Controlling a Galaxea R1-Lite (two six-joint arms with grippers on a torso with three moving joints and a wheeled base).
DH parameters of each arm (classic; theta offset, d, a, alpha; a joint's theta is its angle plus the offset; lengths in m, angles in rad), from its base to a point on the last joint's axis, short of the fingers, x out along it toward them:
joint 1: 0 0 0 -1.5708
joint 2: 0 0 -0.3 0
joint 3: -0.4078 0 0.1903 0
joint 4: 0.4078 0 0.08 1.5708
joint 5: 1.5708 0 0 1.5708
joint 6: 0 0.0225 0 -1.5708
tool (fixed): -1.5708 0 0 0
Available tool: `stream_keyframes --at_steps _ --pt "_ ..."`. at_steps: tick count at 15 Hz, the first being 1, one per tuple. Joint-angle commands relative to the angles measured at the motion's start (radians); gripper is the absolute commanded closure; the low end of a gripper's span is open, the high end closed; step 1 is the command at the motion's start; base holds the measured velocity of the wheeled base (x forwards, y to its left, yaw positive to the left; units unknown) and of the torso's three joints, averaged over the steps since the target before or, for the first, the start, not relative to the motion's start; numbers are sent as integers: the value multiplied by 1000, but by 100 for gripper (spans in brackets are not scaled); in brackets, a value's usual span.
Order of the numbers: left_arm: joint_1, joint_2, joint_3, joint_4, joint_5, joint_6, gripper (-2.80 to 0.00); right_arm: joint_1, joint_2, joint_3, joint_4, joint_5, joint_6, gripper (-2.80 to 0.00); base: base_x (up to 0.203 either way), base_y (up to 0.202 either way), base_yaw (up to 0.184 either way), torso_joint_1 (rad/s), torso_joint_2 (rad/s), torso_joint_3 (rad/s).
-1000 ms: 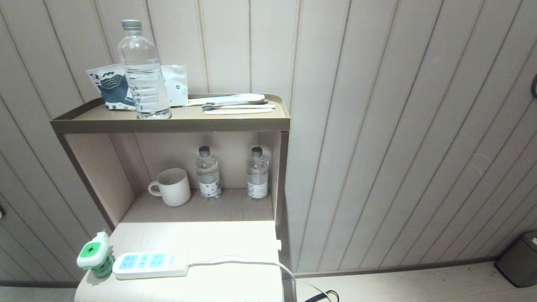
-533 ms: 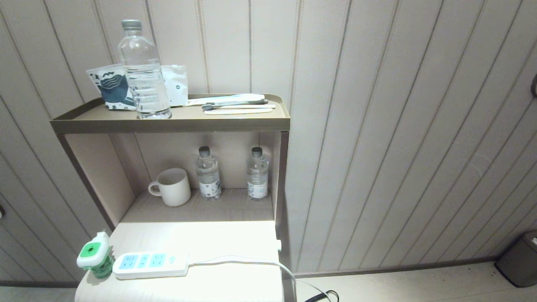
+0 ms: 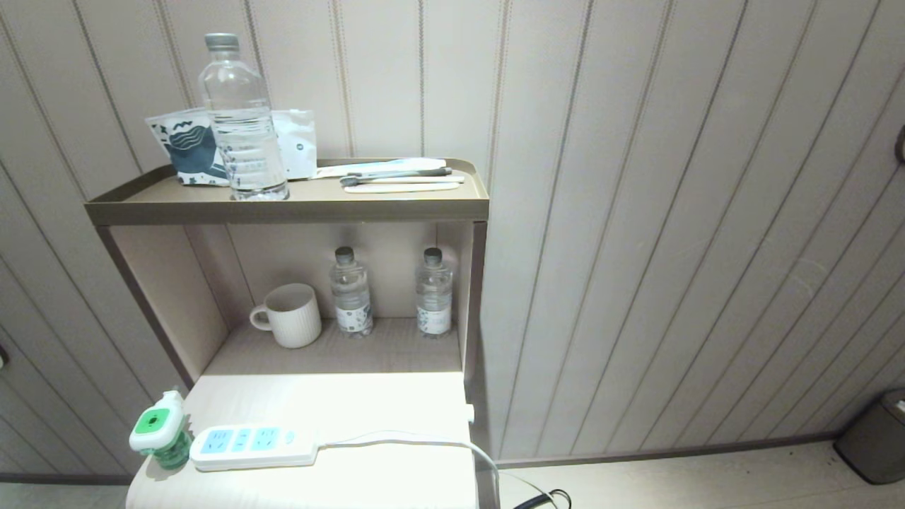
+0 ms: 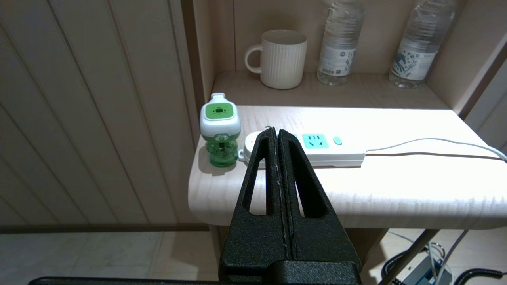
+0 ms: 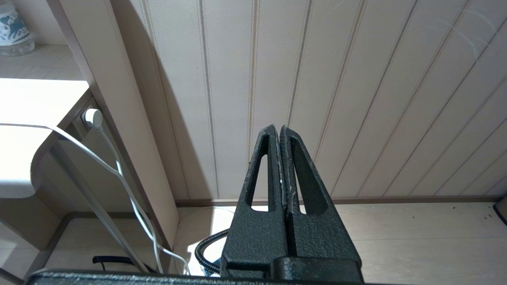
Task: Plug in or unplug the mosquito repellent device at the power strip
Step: Pick up the mosquito repellent liquid
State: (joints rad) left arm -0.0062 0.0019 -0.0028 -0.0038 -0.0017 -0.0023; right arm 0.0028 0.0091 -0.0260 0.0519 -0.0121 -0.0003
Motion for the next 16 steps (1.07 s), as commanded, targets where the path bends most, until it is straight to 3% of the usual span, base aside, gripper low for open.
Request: stream_keyframes --at_steps 1,16 --pt "0 1 0 -1 0 -1 0 0 2 0 0 0 0 0 0 0 0 0 0 0" --pt "0 1 1 -1 0 -2 0 0 1 0 -1 0 -4 0 0 0 0 0 2 1"
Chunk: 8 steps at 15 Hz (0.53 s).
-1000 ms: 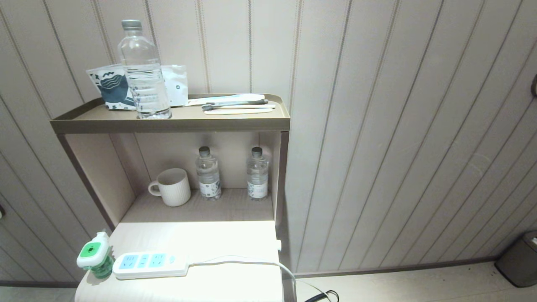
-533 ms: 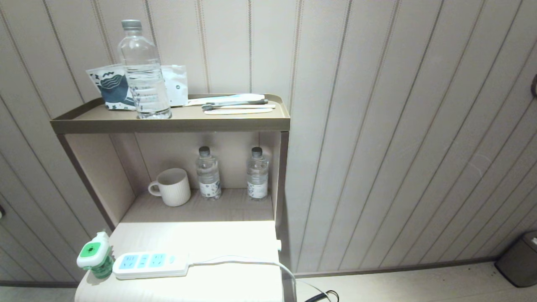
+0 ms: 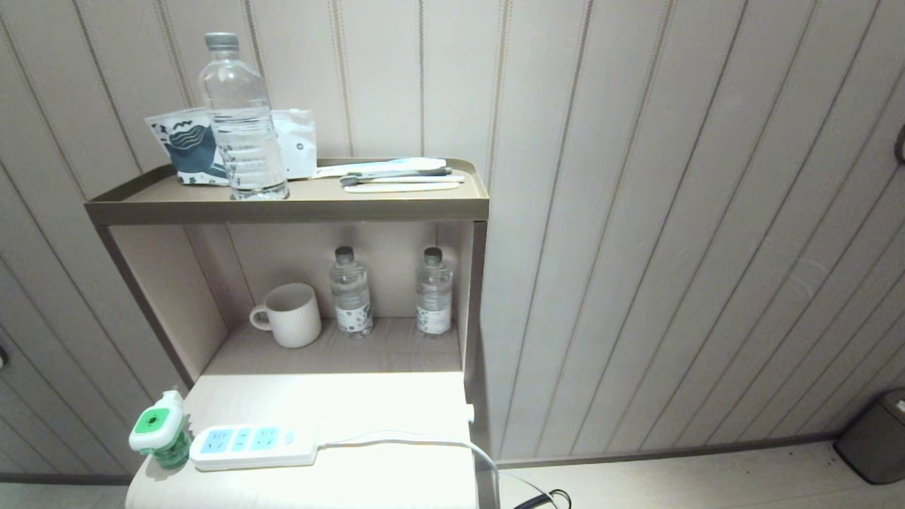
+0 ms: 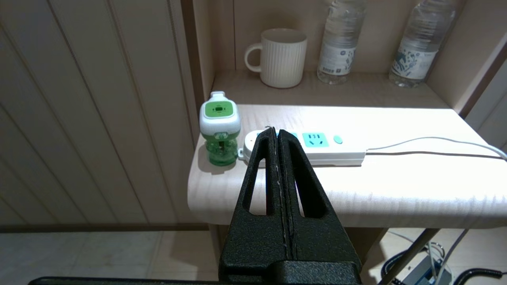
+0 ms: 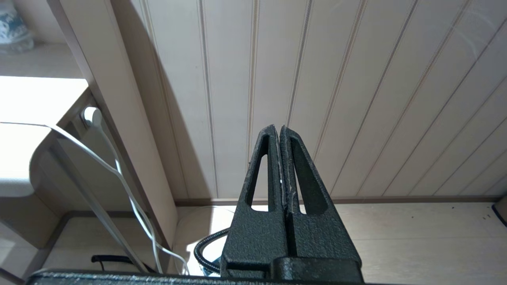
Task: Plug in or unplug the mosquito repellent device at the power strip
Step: Pick up the mosquito repellent liquid
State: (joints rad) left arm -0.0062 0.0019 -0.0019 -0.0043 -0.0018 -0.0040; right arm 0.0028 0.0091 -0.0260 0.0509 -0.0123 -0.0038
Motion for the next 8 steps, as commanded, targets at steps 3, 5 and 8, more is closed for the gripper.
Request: stream_keyframes --at_steps 3,5,8 --pt "0 1 -1 0 0 -1 0 0 0 0 0 0 -1 0 0 0 0 -158 380 194" --pt "0 1 -1 0 0 -1 0 0 2 0 0 0 -1 0 0 0 0 -230 501 278" --pt "0 1 -1 0 0 -1 0 0 2 0 0 0 -1 0 0 0 0 -226 521 288"
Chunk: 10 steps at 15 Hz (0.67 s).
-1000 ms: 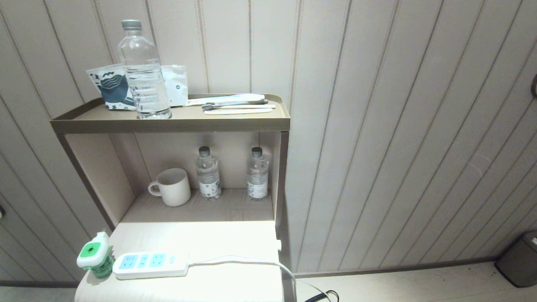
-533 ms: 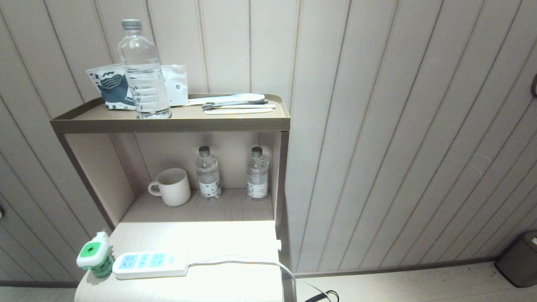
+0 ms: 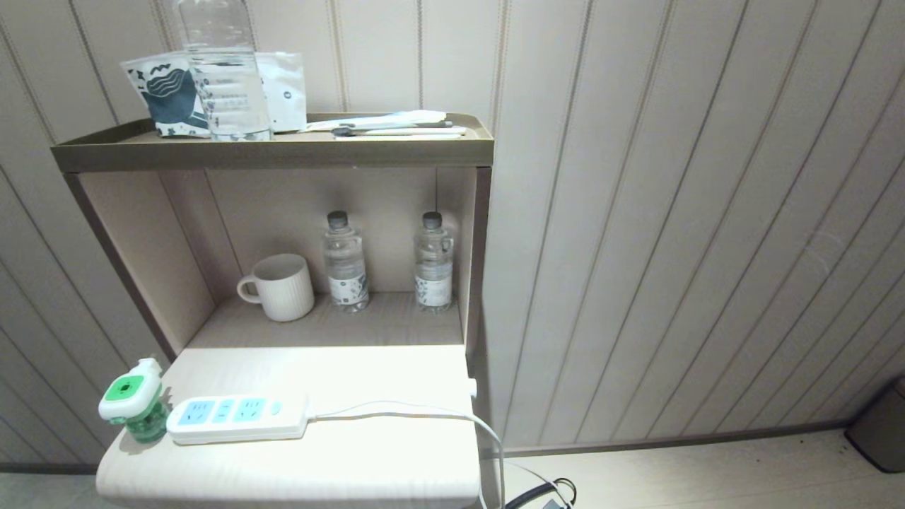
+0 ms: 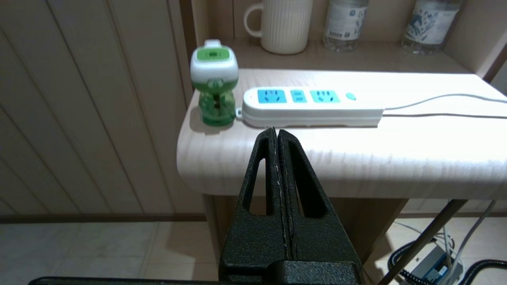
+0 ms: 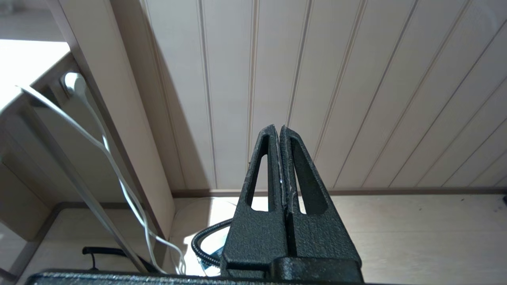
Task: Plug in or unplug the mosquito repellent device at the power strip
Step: Pick up the mosquito repellent liquid
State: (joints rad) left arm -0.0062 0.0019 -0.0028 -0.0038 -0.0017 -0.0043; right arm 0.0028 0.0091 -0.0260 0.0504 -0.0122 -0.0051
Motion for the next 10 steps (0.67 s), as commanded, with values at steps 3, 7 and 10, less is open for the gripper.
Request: stream_keyframes --at_steps 3,7,10 --pt "0 1 0 -1 0 0 0 0 0 0 0 0 -1 0 0 0 0 -222 510 289" --pt "0 1 0 -1 0 1 0 0 0 0 0 0 0 0 0 0 0 -204 494 287" --pt "0 1 0 -1 0 1 0 0 0 0 0 0 -1 0 0 0 0 -133 346 208"
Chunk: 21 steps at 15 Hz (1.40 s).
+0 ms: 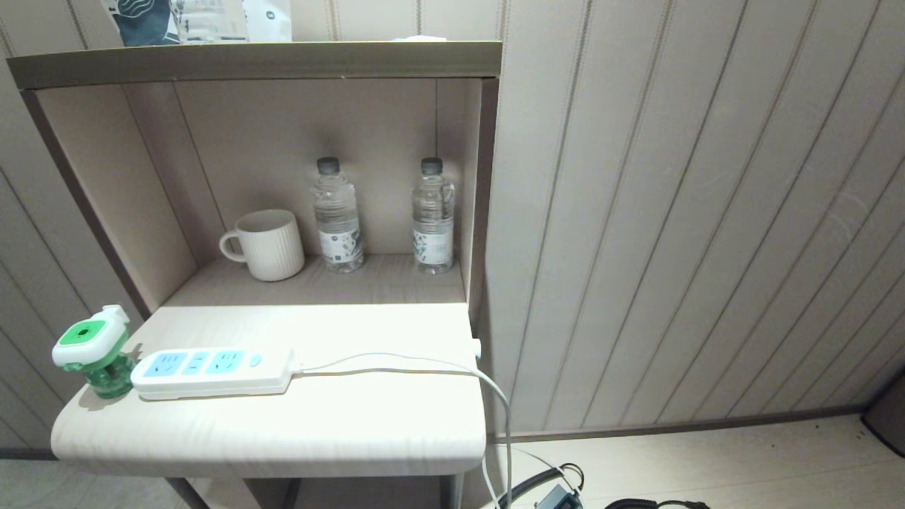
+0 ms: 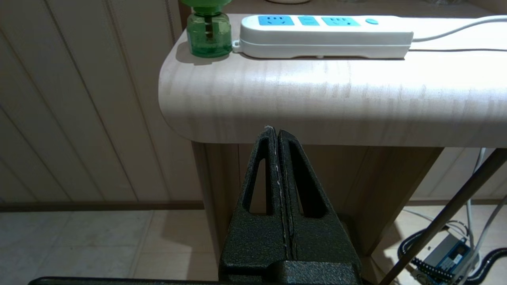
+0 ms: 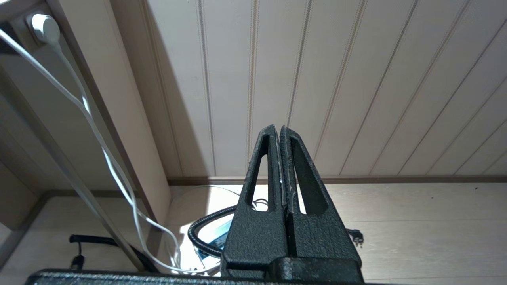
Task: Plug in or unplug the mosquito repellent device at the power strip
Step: Pick up the mosquito repellent liquid
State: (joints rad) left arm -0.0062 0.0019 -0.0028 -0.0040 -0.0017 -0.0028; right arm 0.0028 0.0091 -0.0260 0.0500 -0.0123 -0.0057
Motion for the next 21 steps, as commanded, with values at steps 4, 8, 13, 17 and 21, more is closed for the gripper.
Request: stream_keyframes --at_steps 4,8,13,17,21 --pt "0 0 2 -1 0 1 0 0 0 0 1 0 0 0 0 0 0 -20 66 39" --pt "0 0 0 -1 2 4 0 0 0 0 1 0 0 0 0 0 0 0 0 0" --pt "0 1 -21 13 12 17 0 0 -1 0 1 0 0 0 0 0 0 0 0 0" --pt "0 135 -239 96 67 14 0 0 -1 0 1 0 0 0 0 0 0 0 0 0" --pt "0 358 -249 -45 89 -9 0 0 -1 0 1 0 0 0 0 0 0 0 0 0"
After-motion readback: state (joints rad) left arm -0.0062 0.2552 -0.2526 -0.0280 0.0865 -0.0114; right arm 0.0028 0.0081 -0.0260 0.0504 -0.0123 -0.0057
